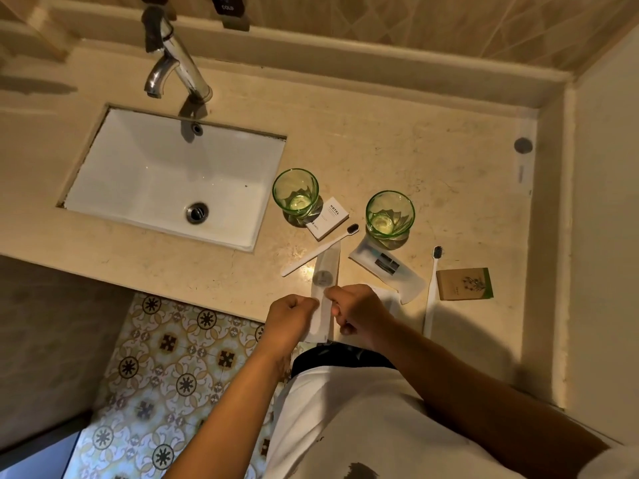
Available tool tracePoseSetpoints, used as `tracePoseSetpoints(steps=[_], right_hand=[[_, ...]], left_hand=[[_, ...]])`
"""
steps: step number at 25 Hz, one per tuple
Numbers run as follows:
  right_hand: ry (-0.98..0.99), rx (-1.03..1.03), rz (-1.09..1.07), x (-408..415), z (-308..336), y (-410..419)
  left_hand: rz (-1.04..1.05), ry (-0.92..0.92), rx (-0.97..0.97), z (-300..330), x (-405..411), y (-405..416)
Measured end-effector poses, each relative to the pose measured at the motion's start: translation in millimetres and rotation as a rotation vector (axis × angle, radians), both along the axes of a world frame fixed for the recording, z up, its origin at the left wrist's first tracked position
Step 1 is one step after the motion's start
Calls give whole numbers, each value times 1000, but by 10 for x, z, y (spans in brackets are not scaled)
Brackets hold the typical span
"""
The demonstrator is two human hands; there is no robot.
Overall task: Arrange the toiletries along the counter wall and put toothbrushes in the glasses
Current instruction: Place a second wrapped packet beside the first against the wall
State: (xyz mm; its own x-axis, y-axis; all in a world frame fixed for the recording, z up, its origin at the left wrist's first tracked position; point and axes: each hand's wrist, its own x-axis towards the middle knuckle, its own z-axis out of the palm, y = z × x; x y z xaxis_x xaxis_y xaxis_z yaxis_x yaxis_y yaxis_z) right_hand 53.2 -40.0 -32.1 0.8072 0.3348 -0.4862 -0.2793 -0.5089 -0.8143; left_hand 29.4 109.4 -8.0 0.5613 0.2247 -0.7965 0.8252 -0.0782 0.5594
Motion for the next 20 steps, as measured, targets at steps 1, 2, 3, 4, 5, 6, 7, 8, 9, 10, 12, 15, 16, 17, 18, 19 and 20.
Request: tracePoseSetpoints(steps=[1, 2, 3, 4, 5, 6, 7, 8, 9, 10, 12, 15, 16, 17, 18, 19, 20], right_hand=[[261, 98, -213, 46, 86, 4], [512, 166, -403, 79, 153, 17], [629, 205, -489, 102, 185, 7], [656, 212, -498, 130, 213, -20], [650, 220, -472, 145, 260, -46], [624, 225, -421, 146, 301, -86], [596, 225, -382, 150, 371, -115], [562, 230, -352, 158, 411, -148], [535, 246, -333, 172, 453, -172], [502, 277, -323, 188, 505, -185], [433, 322, -312, 232, 577, -165], [331, 375, -363, 402, 729, -146], [294, 383, -399, 482, 778, -152], [252, 378, -433, 568, 846, -162], [208, 362, -465, 658, 916, -177], [172, 342, -491, 737, 982, -194], [148, 328, -522, 803, 1033, -207]], left_hand=[[15, 5, -35, 50, 4, -3], [38, 6, -82, 103, 0, -7], [53, 2, -117, 159, -6, -18], [45, -7, -121, 228, -8, -36], [18, -22, -101, 294, -18, -59], [-14, -40, -74, 367, -36, -87], [-43, -58, -54, 434, -57, -110], [-65, -69, -48, 497, -72, -136], [-74, -73, -54, 541, -84, -150], [-80, -73, -66, 589, -85, -165], [-97, -95, -90, 670, -55, -182], [-160, -131, -144, 767, 138, -205], [-195, -142, -174, 802, 224, -203], [-242, -157, -203, 837, 310, -197], [-300, -178, -227, 863, 401, -187], [-353, -201, -253, 893, 482, -178], [-392, -223, -292, 920, 553, -175]])
